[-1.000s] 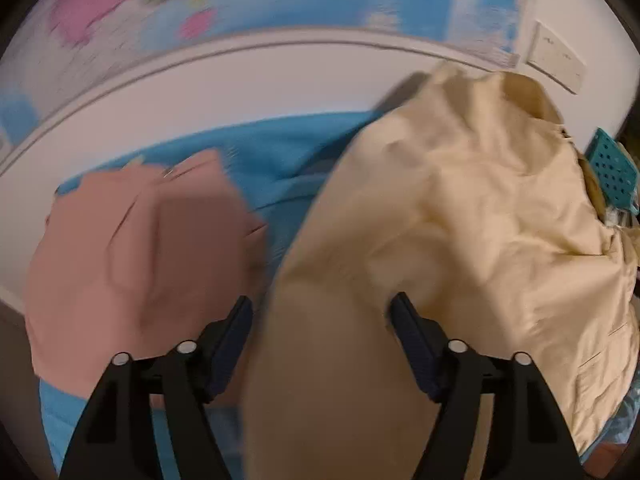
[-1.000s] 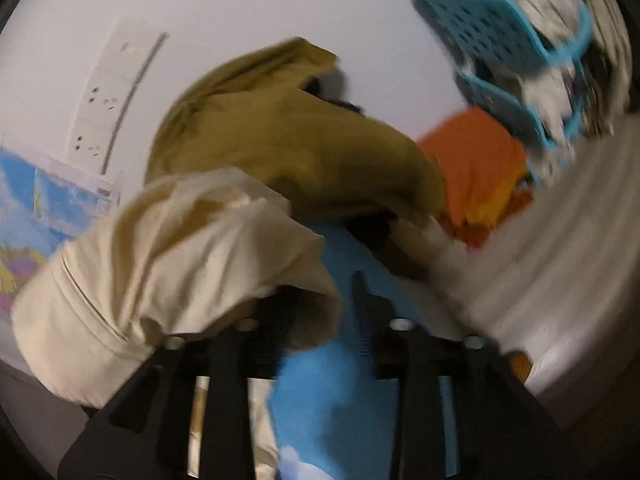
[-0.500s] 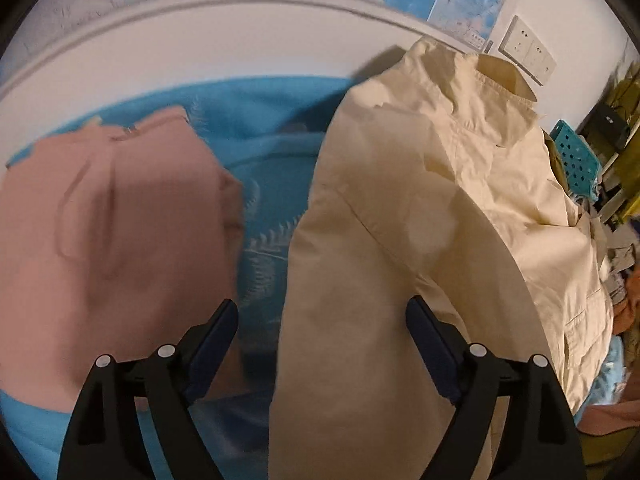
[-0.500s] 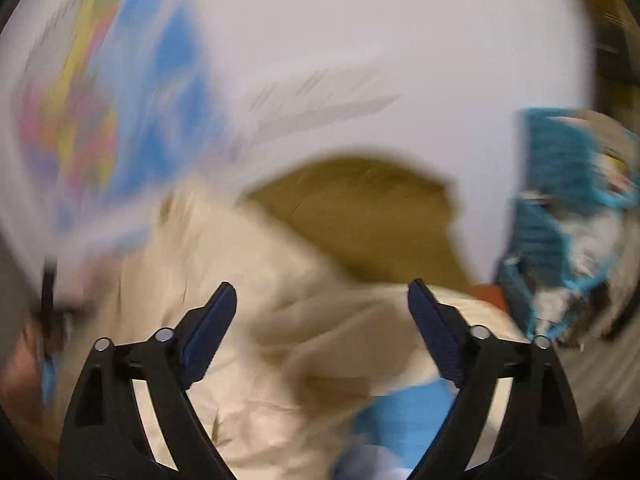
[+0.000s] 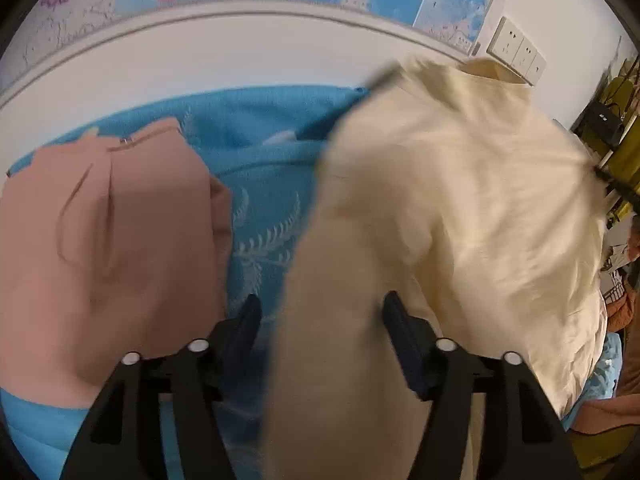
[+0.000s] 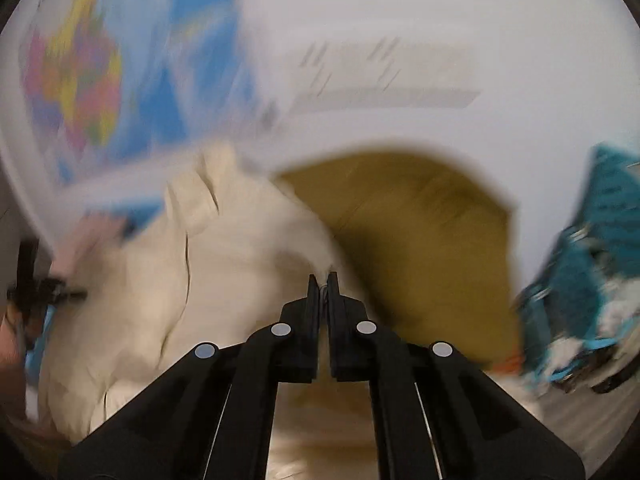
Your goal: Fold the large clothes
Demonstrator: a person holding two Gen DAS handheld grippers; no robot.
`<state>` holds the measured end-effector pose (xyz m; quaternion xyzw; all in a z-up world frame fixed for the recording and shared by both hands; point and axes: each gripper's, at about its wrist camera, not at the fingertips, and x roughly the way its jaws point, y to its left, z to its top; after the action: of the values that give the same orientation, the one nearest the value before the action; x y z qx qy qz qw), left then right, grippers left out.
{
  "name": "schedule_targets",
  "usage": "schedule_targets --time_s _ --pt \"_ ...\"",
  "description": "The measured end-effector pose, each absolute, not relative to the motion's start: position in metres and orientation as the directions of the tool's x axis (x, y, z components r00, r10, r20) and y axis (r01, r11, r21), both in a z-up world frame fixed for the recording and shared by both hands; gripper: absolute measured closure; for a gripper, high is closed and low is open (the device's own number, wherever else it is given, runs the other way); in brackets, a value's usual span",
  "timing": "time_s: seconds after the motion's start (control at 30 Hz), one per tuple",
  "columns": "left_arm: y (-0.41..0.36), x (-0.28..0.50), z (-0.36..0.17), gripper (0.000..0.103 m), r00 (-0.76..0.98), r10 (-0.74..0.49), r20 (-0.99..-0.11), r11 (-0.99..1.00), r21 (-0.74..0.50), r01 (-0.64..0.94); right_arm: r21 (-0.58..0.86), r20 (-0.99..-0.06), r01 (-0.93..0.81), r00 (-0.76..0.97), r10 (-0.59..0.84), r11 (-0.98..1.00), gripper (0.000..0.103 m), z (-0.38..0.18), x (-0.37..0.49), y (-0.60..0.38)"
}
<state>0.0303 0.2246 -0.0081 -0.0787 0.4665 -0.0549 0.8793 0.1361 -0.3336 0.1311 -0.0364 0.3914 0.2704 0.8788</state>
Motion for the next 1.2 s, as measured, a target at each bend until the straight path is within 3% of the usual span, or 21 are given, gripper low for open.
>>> schedule_targets --time_s 0.07,0.13,0.23,0.3,0.37,0.43,0.47,0.57,0.73,0.77,0.8,0.83,0.87,0.9,0.93,1.0,1.2 --pt "0.228 0.032 -0.002 0.029 0.577 -0.204 -0.791 0.976 -0.213 0.052 0.123 -0.685 -0.445 0.609 0.4 0.887 0.1 0.139 0.142 -0.347" --pt "0.224 0.04 0.0 0.021 0.581 -0.215 -0.785 0.974 -0.215 0.071 0.067 -0.754 -0.412 0.575 0.317 0.909 0.099 0.11 0.159 -0.346" --pt "0.213 0.057 -0.003 0.018 0.56 -0.221 -0.799 0.974 -0.206 0.09 0.037 -0.846 -0.413 0.471 0.249 0.91 0.097 0.061 0.176 -0.341" --pt "0.206 0.071 -0.007 0.015 0.529 -0.224 -0.818 0.974 -0.199 0.106 0.057 -0.861 -0.417 0.44 0.256 0.907 0.089 0.054 0.176 -0.342" --pt "0.202 0.084 -0.01 0.015 0.509 -0.212 -0.834 0.977 -0.179 0.113 0.074 -0.843 -0.423 0.457 0.283 0.903 0.052 0.068 0.176 -0.343" --pt "0.198 0.098 -0.011 0.015 0.486 -0.23 -0.843 0.973 -0.193 0.126 0.075 -0.776 -0.436 0.54 0.327 0.897 0.027 0.091 0.173 -0.339" --pt "0.198 0.106 -0.009 0.014 0.478 -0.251 -0.841 0.968 -0.211 0.137 0.07 -0.756 -0.472 0.55 0.355 0.879 0.019 0.098 0.173 -0.329" --pt "0.193 0.131 -0.006 0.011 0.472 -0.263 -0.841 0.964 -0.212 0.16 0.048 -0.754 -0.579 0.513 0.409 0.814 0.019 0.1 0.181 -0.291" --pt "0.193 0.174 -0.016 0.013 0.409 -0.351 -0.842 0.936 -0.322 0.14 -0.031 -0.819 -0.701 0.427 0.384 0.712 0.016 0.065 0.206 -0.218" --pt "0.188 0.18 -0.021 0.016 0.385 -0.362 -0.849 0.932 -0.329 0.152 -0.045 -0.826 -0.705 0.424 0.37 0.707 0.016 0.059 0.212 -0.209" --pt "0.181 0.184 -0.028 0.03 0.354 -0.368 -0.86 0.93 -0.33 0.164 -0.042 -0.835 -0.713 0.41 0.368 0.7 0.016 0.052 0.217 -0.203" --pt "0.178 0.185 -0.032 0.045 0.333 -0.372 -0.866 0.927 -0.331 0.175 -0.029 -0.841 -0.726 0.389 0.375 0.688 0.023 0.048 0.223 -0.199" --pt "0.171 0.186 -0.037 0.073 0.309 -0.38 -0.871 0.923 -0.336 0.187 -0.004 -0.848 -0.734 0.363 0.387 0.679 0.051 0.044 0.228 -0.196" --pt "0.165 0.185 -0.039 0.092 0.314 -0.385 -0.868 0.921 -0.338 0.193 0.039 -0.852 -0.739 0.327 0.409 0.672 0.069 0.043 0.231 -0.196" --pt "0.162 0.179 -0.036 0.097 0.341 -0.374 -0.863 0.925 -0.319 0.207 0.096 -0.853 -0.74 0.283 0.438 0.666 0.098 0.043 0.232 -0.198" --pt "0.16 0.162 -0.016 0.099 0.451 -0.337 -0.826 0.94 -0.265 0.217 0.076 -0.838 -0.739 0.317 0.444 0.67 0.099 0.055 0.225 -0.202" --pt "0.184 0.082 0.069 0.1 0.707 -0.318 -0.632 0.946 -0.261 0.193 0.065 -0.64 -0.798 0.427 0.638 0.599 0.1 0.157 0.154 -0.219"
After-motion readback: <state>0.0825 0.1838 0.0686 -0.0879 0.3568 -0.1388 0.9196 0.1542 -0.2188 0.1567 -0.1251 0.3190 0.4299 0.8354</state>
